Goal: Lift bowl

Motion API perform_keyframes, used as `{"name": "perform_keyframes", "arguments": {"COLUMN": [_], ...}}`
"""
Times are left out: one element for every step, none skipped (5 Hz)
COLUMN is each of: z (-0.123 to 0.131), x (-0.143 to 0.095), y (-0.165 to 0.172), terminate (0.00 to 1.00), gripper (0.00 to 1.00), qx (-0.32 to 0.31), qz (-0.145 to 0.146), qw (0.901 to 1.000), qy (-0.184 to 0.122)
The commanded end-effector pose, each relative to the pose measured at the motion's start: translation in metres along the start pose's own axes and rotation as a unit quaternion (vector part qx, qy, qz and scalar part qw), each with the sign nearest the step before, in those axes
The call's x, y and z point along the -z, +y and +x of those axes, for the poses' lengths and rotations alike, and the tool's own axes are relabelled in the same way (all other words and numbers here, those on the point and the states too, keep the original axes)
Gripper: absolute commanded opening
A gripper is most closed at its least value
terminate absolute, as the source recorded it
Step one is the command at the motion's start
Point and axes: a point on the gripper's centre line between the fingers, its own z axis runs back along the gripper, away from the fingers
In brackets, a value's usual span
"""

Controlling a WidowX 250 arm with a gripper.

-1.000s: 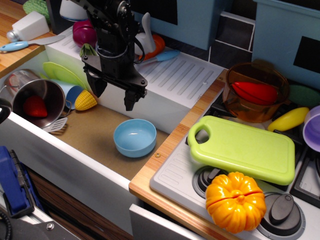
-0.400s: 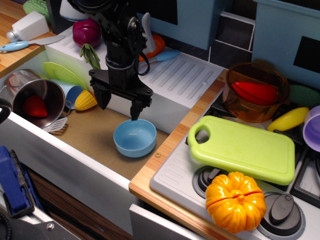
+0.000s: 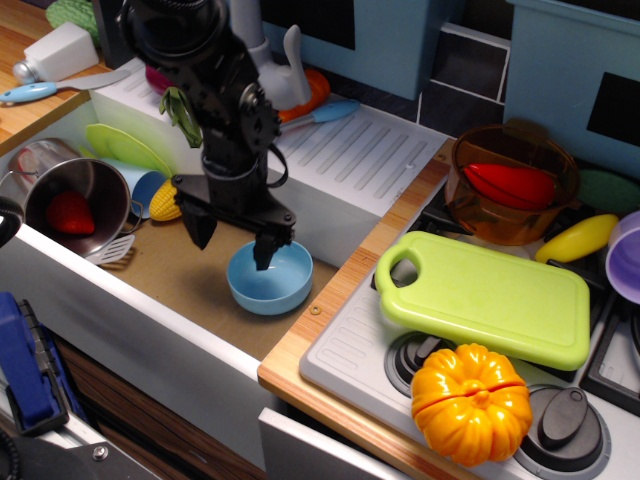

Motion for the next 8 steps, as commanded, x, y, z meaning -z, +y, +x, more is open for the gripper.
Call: {"name": "perform_keyframes", "arguments": {"z": [0.001,0.000,0.006,0.009,0.014,0.022,0.031,0.040], "x": [0.006,0.019,0.026,0.022,-0.007,-0.042,-0.071,-0.094], "y": [0.005,0.003,0.002,0.000,0.000,0.003,-0.001,-0.008], "terminate": [0.00,0.00,0.00,0.00,0.00,0.00,0.00,0.00], "gripper": [1.00,1.00,0.00,0.00,0.00,0.00,0.00,0.00], "qx": [-0.001,-0.006,-0.017,-0.022,-0.012,0.030,0.049,0.058], "qz": [-0.003,-0.013,-0.035,-0.041,-0.053,-0.010,-0.004,0.002], "qw": [0.9997,0.9993,0.9984,0.9981,0.9975,0.9984,0.9974,0.9968], "qy": [-0.025,-0.036,-0.040,-0.041,-0.044,-0.048,-0.053,-0.055]}}
